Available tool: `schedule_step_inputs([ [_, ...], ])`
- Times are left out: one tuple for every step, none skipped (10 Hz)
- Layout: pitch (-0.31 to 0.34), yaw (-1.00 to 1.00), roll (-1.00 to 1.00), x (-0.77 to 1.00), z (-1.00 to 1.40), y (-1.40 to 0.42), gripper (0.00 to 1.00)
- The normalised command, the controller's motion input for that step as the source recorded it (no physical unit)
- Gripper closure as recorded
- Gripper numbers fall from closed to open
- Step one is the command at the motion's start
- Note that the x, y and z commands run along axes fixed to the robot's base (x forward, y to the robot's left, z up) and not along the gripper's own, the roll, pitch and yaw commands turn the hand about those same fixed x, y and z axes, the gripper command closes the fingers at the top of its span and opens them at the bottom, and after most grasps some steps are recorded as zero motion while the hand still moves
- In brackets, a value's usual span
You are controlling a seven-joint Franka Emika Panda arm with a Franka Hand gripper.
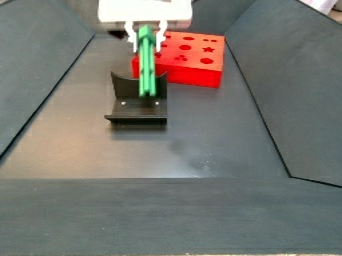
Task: Pick up the 3 prong object. Move up. Place the 3 prong object on the fixture. Regrasp the 3 prong object. Move to above the board. Insert the 3 prong object.
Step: Move to above the board.
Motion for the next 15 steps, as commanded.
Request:
schedule_step_inputs([
  [0.034, -0.06, -0.08, -0.32, 1.0, -0.23, 1.0],
  [0.062, -0.05, -0.06, -0.3, 1.0, -0.21, 1.0],
  [0.079, -0.04, -0.05, -0.28, 1.0, -0.2, 1.0],
  [0.087, -0.02, -0.04, -0.27, 1.0, -0.18, 1.0],
  [0.091, 0.0, -0.04, -0.25, 1.0, -0.17, 1.0],
  [0.085, 0.02, -0.04, -0.23, 1.0, -0.15, 1.0],
  [0.081, 0.04, -0.04, -0.21, 1.0, -0.13, 1.0],
  [0.065, 0.05, -0.04, -0.19, 1.0, -0.11, 1.0],
  [0.058, 0.05, -0.05, -0.18, 1.0, -0.1, 1.0],
  [0.04, 0.06, -0.05, -0.12, 0.79, -0.06, 1.0],
  [0.034, 0.05, -0.05, -0.09, 0.67, -0.04, 1.0],
  [0.031, 0.05, -0.05, -0.05, 0.43, -0.02, 1.0],
  [0.037, 0.04, -0.04, -0.03, 0.2, -0.02, 1.0],
  [0.011, -0.07, -1.0, -0.33, 0.55, -1.0, 1.0],
  [0.004, -0.07, -1.0, -0.33, 0.57, -1.0, 1.0],
])
